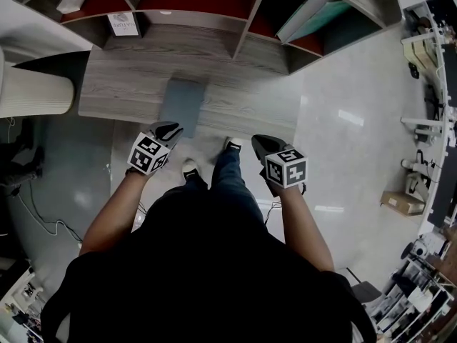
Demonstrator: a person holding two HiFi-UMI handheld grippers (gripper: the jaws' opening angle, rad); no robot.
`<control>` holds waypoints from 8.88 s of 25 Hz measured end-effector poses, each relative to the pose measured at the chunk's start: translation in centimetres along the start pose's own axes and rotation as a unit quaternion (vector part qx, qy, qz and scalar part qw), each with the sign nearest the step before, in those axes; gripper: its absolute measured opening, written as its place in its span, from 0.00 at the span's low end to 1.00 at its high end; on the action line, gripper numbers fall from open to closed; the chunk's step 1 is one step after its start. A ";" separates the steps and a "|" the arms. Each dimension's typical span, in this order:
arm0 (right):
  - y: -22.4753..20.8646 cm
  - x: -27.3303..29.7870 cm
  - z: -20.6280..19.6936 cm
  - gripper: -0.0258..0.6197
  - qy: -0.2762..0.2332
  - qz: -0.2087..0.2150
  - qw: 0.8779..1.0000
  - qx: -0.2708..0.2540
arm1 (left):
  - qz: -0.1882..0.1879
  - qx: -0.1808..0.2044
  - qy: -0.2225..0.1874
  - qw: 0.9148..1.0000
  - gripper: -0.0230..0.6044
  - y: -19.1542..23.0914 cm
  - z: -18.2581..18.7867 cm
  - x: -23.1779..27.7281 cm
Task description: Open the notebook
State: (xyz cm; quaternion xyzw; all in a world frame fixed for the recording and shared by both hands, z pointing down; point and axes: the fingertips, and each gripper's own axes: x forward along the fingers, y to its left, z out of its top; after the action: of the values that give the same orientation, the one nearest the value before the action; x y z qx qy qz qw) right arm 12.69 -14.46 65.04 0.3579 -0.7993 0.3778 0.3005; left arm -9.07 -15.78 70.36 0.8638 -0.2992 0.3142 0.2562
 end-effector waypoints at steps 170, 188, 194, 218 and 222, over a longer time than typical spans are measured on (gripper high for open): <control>4.5 0.4 -0.8 0.04 0.029 0.024 0.999 -0.033 | 0.185 0.023 0.116 0.976 0.07 9.2 -8.0 -7.2; 5.2 -0.2 -1.4 0.04 0.021 0.008 0.999 -0.038 | 0.203 0.011 0.118 0.972 0.07 11.8 -8.8 -8.6; 5.4 -0.5 -1.4 0.04 0.017 0.004 0.999 -0.035 | 0.203 0.004 0.116 0.972 0.07 12.1 -9.1 -8.9; 6.5 -1.7 -1.1 0.04 -0.009 -0.005 0.999 -0.044 | 0.224 0.007 0.111 0.968 0.07 13.8 -9.7 -11.3; 6.6 -2.0 0.2 0.04 -0.019 -0.012 0.998 -0.056 | 0.221 0.004 0.099 0.970 0.07 13.6 -9.1 -11.6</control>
State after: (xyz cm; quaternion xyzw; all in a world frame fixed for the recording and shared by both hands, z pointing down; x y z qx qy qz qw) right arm 8.55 -10.90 60.87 0.3569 -0.8208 0.3215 0.3092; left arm -29.06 -15.34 71.87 0.7419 -0.4549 0.4479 0.2050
